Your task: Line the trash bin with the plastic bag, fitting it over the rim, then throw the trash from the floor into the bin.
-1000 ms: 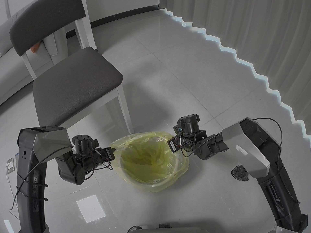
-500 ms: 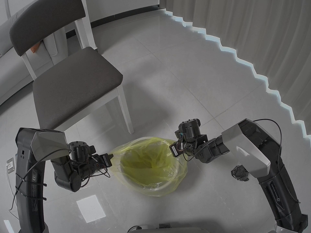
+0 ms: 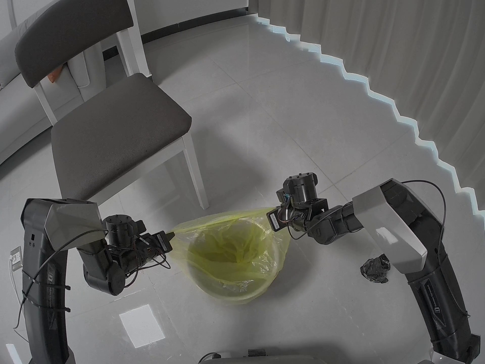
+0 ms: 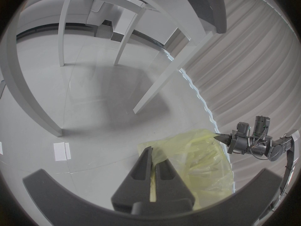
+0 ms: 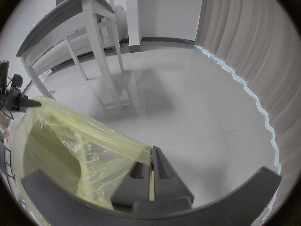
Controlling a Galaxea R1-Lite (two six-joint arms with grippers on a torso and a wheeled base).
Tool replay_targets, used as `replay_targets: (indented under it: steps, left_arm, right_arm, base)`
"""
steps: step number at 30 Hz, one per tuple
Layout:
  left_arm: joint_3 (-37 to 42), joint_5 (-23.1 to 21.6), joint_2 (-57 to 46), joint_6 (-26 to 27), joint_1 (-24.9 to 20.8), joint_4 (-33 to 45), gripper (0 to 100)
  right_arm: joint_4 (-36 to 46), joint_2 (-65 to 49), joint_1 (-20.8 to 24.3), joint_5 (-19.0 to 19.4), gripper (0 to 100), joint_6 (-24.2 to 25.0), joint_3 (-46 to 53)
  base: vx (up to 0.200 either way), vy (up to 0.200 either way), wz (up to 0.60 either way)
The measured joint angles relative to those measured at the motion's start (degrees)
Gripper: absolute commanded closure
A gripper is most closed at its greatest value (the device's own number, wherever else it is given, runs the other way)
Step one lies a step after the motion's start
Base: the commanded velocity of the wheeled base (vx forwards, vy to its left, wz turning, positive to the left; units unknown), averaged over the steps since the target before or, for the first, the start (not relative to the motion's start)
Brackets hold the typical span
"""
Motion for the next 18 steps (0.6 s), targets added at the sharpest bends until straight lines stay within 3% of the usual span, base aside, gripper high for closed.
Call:
replay_targets:
  steps: [18]
  left_arm:
    - [-4.14,0.68,1.05,-1.95,1.40,3.89,100]
  right_arm:
    - [0.29,4.85,0.30,-2.68,100,2.46,-6.56]
  base:
    - [0.000,0.000,0.00]
